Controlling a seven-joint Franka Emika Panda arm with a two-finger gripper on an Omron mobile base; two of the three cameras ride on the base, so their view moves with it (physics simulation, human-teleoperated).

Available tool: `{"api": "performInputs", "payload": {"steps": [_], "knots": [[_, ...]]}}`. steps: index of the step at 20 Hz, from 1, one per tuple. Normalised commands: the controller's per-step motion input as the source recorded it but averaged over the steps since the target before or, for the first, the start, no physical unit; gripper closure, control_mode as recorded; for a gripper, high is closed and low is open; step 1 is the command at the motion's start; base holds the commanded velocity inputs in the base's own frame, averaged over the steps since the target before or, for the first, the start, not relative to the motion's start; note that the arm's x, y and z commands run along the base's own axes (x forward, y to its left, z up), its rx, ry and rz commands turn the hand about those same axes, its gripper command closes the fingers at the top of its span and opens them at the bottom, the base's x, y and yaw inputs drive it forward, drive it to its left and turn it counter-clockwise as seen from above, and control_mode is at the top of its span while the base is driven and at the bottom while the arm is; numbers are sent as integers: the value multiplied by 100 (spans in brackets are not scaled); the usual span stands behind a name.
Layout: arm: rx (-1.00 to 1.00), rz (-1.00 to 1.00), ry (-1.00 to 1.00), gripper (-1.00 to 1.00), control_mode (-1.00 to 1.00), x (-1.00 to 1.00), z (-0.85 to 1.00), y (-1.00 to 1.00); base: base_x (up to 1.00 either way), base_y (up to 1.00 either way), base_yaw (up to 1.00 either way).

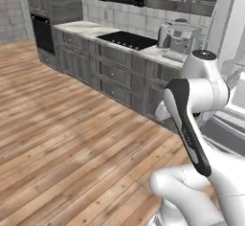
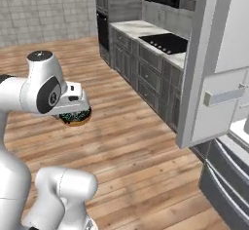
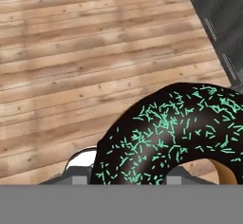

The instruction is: Take the cake and donut from the fridge and place them on the empty tray on the dining counter.

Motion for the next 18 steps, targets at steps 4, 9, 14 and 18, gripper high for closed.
{"api": "performInputs", "payload": {"steps": [4, 9, 14, 18], "knots": [[0, 0, 0, 100, 100, 0, 0, 0, -41, 74, 60], [0, 0, 0, 100, 100, 0, 0, 0, -39, 100, 18], [0, 0, 0, 100, 100, 0, 0, 0, -23, 100, 13], [0, 0, 0, 100, 100, 0, 0, 0, -12, 100, 14]]}}
